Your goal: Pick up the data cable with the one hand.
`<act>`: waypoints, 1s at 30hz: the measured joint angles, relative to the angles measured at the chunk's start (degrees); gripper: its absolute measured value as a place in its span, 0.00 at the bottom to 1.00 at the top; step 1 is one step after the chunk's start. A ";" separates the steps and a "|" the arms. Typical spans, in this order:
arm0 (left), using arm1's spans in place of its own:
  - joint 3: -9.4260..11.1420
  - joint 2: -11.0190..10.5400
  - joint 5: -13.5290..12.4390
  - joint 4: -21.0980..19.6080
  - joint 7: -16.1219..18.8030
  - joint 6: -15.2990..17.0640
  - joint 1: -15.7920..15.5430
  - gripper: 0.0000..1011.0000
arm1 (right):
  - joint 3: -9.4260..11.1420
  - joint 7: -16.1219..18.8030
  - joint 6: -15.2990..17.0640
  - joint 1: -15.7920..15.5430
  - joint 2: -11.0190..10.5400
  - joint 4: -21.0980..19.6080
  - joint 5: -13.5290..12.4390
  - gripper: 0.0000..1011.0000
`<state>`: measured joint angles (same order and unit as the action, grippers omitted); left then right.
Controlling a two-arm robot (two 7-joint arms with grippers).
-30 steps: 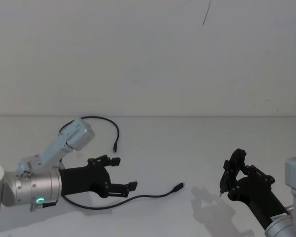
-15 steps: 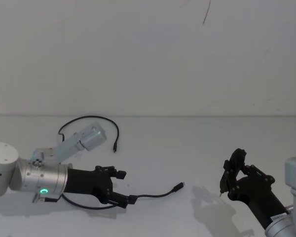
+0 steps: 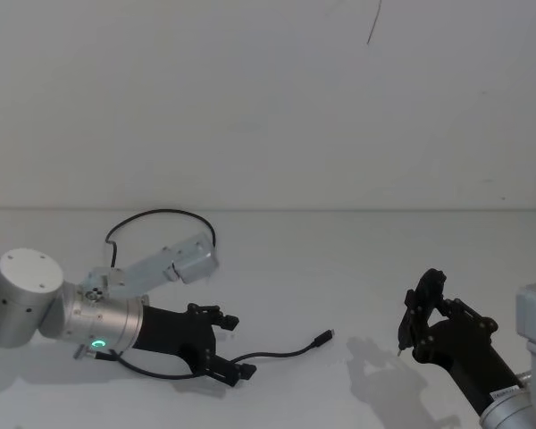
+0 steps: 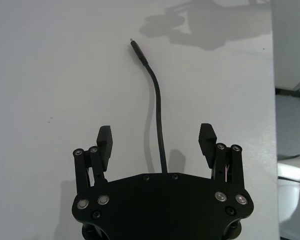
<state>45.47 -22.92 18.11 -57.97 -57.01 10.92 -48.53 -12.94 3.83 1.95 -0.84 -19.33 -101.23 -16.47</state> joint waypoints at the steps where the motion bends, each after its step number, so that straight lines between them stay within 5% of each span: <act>1: 0.15 0.10 -0.13 0.14 0.10 -0.08 -0.08 0.99 | 0.00 0.00 0.00 0.00 0.00 0.00 0.00 0.26; 21: 1.21 3.03 0.50 4.22 2.48 1.12 -1.16 0.99 | 0.00 0.00 0.00 0.00 0.00 0.00 0.00 0.26; 30: 1.09 3.72 1.08 5.22 3.05 1.61 -1.31 0.81 | 0.00 0.00 0.00 0.00 0.00 0.00 0.00 0.26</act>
<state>46.57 -19.21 19.19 -52.76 -53.96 12.53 -49.84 -12.94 3.83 1.95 -0.84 -19.33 -101.23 -16.46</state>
